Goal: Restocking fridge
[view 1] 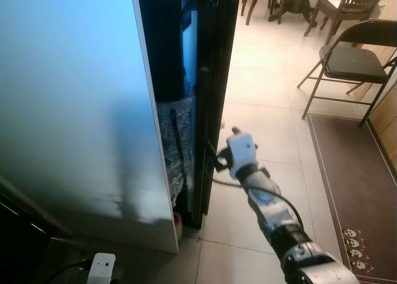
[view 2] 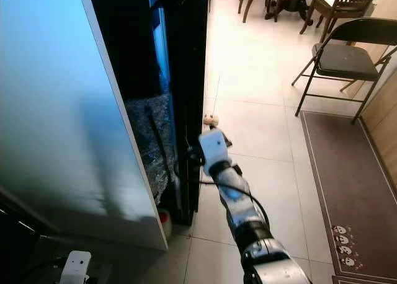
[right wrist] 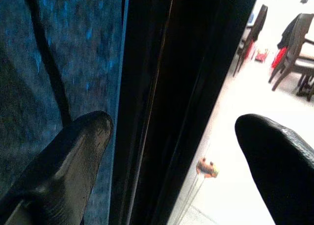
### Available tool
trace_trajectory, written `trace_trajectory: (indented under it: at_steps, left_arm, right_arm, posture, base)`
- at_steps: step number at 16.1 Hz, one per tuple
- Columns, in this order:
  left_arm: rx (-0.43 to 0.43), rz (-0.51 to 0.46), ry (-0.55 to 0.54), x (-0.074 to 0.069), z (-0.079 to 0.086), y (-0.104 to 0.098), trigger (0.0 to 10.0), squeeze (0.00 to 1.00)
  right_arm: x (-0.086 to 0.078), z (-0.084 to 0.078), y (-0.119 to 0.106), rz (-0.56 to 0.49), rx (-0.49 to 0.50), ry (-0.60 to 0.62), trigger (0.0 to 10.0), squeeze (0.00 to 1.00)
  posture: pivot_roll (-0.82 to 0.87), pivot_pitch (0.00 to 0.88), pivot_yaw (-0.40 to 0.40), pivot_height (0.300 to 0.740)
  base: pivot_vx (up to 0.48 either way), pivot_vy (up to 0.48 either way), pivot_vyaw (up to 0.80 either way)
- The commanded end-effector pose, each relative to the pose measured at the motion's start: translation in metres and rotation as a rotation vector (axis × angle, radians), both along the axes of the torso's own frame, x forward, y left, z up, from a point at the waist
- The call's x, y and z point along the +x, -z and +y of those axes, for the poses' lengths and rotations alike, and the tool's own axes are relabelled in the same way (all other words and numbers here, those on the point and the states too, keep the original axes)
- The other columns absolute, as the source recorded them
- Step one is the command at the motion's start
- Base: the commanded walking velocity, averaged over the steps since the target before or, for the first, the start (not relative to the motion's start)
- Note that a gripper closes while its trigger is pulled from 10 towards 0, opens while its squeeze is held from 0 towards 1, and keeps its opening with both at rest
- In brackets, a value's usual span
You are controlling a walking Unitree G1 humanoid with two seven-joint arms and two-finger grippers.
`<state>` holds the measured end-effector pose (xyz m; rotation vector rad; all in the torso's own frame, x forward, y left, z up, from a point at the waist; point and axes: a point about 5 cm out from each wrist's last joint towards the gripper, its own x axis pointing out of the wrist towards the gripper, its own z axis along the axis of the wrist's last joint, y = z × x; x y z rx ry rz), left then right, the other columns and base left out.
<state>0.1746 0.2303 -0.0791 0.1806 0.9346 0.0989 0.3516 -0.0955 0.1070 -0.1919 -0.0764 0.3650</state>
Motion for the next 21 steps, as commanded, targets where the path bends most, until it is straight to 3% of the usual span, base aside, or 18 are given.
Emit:
trace_trajectory:
  at_steps: [1,5,7,9,11,12,14,21]
  left_arm:
    - [0.017,0.022,0.016,-0.004,0.0,0.002,10.0,0.0]
    - [0.018,0.033,0.01,-0.01,0.002,0.004,10.0,0.0]
    - [0.02,0.043,0.003,-0.017,0.006,0.006,10.0,0.0]
    - [0.023,0.053,-0.001,-0.019,0.009,0.006,10.0,0.0]
    - [0.035,0.062,-0.016,-0.022,0.015,0.006,10.0,0.0]
    - [0.032,0.058,-0.044,-0.022,0.018,0.005,10.0,0.0]
    - [0.025,0.055,-0.045,-0.02,0.015,0.005,10.0,0.0]
    - [-0.007,0.065,-0.037,-0.019,0.008,0.007,10.0,0.0]
  right_arm:
    - [0.001,-0.005,0.0,0.005,0.013,0.038,10.0,0.0]
    - [-0.006,-0.02,-0.001,-0.038,0.078,0.183,10.0,0.0]
    - [-0.024,-0.056,-0.002,-0.096,0.117,0.385,10.0,0.0]
    - [-0.041,-0.098,0.014,-0.048,0.064,0.498,10.0,0.0]
    - [-0.052,-0.11,0.02,-0.027,0.037,0.538,10.0,0.0]
    - [-0.062,-0.11,0.024,-0.007,0.048,0.577,10.0,0.0]
    - [-0.068,-0.107,0.029,0.016,0.049,0.585,10.0,0.0]
    - [-0.06,-0.105,0.018,0.011,0.028,0.562,10.0,0.0]
  posture:
    - [0.0,0.031,0.017,0.74]
    - [-0.01,0.053,0.016,0.74]
    - [-0.02,0.06,0.017,0.74]
    - [-0.04,0.061,0.016,0.74]
    - [-0.04,0.064,0.011,0.74]
    - [-0.04,0.064,0.011,0.74]
    - [-0.04,0.067,0.012,0.74]
    - [-0.03,0.063,0.013,0.74]
  base:
    - [0.0,0.0,0.0]
    - [0.0,0.0,0.0]
    - [0.0,0.0,0.0]
    - [0.0,0.0,0.0]
    - [0.0,0.0,0.0]
    - [0.0,0.0,0.0]
    - [0.0,0.0,0.0]
    - [0.131,0.0,0.0]
